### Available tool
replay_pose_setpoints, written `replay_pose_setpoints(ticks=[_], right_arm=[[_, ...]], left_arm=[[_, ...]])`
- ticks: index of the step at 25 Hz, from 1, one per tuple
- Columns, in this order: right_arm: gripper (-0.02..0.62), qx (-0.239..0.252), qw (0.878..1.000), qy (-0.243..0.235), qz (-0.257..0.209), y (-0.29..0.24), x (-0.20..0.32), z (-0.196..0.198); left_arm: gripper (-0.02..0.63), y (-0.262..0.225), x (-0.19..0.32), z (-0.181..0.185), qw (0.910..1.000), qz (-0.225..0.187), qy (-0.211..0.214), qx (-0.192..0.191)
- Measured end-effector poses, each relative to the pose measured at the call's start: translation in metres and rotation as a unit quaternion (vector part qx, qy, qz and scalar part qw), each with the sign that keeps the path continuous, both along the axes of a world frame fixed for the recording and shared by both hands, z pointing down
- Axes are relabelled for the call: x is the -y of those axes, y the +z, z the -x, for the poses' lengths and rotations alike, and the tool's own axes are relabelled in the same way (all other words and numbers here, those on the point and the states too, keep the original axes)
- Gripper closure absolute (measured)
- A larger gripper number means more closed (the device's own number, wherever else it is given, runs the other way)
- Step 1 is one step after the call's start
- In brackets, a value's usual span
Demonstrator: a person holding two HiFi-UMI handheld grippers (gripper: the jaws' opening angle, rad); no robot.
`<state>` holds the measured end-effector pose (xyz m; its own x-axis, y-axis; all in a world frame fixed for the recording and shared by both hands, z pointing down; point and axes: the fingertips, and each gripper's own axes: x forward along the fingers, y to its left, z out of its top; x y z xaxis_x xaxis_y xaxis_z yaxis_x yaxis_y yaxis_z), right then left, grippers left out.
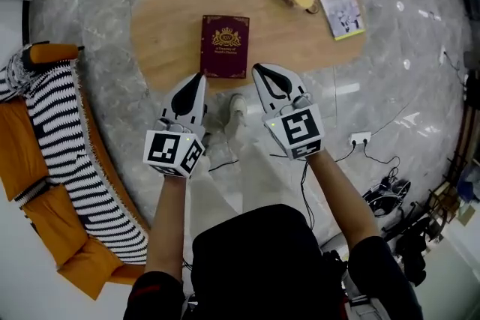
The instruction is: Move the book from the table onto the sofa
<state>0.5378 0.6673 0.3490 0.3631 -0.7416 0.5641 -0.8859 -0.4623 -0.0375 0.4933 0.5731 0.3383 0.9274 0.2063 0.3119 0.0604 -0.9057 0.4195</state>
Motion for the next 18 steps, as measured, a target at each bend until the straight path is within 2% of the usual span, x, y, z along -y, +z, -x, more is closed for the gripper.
replay_pose_setpoints(ticks=[8, 18], right_arm=[[0.581, 0.026, 0.999, -0.008, 0.018, 0.068, 0.006, -0.014], [0.581, 0.055, 0.995, -0.053, 0.060, 0.143, 0.013, -0.023]], left_arm=[[0.591, 0.069, -0.001, -0.023, 0.9996, -0.020, 0.006, 0.017], [0.592, 0.151, 0.003, -0.020, 0.9974, -0.016, -0.016, 0.068]])
